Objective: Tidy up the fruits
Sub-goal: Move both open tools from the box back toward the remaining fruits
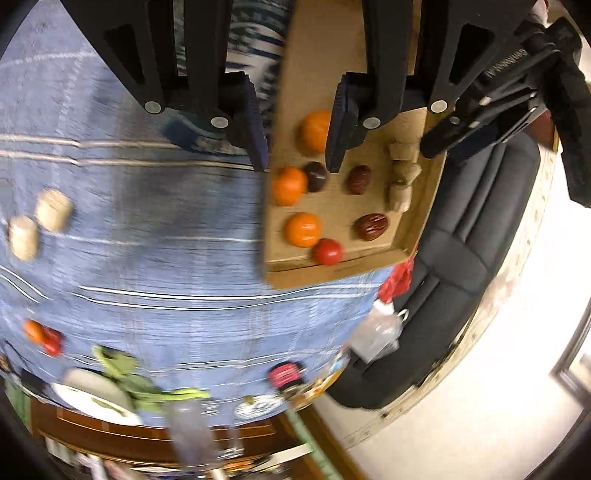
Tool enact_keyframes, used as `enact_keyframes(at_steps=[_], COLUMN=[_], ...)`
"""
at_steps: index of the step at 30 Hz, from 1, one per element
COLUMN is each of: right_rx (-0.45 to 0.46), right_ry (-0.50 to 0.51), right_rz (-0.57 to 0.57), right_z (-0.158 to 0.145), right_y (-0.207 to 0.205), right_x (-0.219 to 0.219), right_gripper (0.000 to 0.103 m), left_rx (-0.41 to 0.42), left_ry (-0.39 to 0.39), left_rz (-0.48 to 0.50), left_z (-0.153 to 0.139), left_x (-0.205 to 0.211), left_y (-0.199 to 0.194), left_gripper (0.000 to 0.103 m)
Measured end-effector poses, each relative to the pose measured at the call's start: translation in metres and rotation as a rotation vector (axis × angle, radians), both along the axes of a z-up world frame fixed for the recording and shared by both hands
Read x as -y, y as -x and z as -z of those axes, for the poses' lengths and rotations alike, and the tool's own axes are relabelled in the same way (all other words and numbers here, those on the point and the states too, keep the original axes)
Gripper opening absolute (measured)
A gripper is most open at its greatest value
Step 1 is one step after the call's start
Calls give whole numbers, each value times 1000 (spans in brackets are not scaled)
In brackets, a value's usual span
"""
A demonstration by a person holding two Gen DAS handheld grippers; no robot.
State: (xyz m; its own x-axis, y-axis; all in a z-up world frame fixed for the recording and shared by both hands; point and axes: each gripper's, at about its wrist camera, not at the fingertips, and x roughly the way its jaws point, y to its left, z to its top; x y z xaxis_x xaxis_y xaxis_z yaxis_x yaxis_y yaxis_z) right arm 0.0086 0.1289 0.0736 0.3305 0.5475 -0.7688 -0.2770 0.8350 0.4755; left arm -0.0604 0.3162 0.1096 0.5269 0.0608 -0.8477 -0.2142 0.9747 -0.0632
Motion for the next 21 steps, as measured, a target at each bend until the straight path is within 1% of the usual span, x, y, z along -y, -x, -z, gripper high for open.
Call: enact_keyframes(at_steps=[4,6,10,16,21], right_rx=[2,4,7,17,4], right_ry=[-11,-10,-9,9,17], right_rz=[70,97,136,186,211], right_z=[-2,-3,-5,-7,-1], right_y=[3,4,7,11,13], right_x=[46,65,102,153,183], right_gripper=[39,45,45,45,46], left_rx=[14,21,33,40,22], left_ry=[-69,-101,-141,-174,-164], left_rz=[40,60,101,140,162], left_z=[-12,-16,-24,-27,-19], left_x=[37,56,94,138,166], left_y=[-3,-5,-9,-13,-16], left_gripper=[67,67,67,67,67])
